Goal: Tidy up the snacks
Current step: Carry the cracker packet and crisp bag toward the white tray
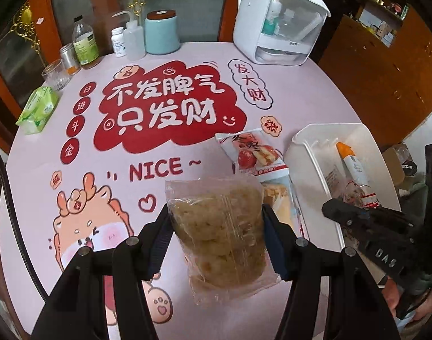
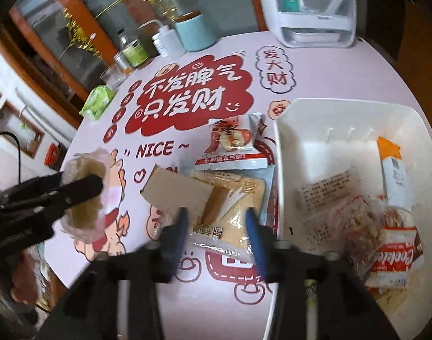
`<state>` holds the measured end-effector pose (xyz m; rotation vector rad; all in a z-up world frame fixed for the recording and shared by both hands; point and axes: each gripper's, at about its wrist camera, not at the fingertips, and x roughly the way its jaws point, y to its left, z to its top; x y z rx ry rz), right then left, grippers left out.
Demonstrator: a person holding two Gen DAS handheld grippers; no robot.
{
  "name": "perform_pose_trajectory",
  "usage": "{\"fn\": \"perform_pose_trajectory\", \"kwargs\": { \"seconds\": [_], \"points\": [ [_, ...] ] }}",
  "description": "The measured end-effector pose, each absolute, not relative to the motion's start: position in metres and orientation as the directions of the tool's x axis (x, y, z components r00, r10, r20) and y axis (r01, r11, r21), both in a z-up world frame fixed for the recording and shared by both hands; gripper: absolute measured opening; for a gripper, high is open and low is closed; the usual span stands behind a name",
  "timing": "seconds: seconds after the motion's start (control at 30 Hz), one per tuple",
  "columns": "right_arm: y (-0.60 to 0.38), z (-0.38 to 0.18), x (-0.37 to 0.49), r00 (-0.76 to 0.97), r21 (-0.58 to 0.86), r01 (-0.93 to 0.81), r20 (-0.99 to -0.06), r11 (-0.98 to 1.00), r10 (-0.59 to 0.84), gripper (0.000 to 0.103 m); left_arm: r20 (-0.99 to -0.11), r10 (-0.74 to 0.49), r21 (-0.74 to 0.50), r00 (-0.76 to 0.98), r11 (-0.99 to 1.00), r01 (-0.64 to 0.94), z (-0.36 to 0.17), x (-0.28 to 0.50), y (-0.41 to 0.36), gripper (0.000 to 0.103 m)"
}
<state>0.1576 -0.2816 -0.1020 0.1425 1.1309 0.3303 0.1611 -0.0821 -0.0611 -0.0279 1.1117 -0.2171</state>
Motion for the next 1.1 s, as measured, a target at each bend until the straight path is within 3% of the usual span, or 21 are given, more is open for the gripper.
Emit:
{"fn": "perform_pose_trajectory", "kwargs": {
  "seconds": [0.3, 0.73, 0.87, 1.1],
  "points": [
    [-0.235, -0.123, 0.176, 0.321, 0.182, -0.373, -0.895, 0.910, 0.310, 0.048, -0.901, -0.123, -0.117, 0.416, 0.992, 0.039, -0.078, 0.139, -0.042, 0.059],
    [-0.138, -0.166, 0.194, 0.310, -0.144, -0.735, -0.940, 0.662, 0.140, 0.049, -0.926, -0.098, -0.149, 0.364, 0.982, -0.116, -0.118, 0.124, 0.008, 0.059],
    [-0.118, -0.174, 0.199, 0.261, -0.134, -0.808, -0.954, 0.573, 0.145, 0.059, -0.930, -0.094, -0.156, 0.354, 0.976, -0.150, -0.125, 0.122, 0.020, 0.059],
    [-0.099, -0.190, 0.198, 0.188, -0.125, -0.882, -0.977, 0.454, 0.096, 0.062, -0.936, -0.093, -0.162, 0.339, 0.970, -0.180, -0.132, 0.119, 0.034, 0.059]
  ]
}}
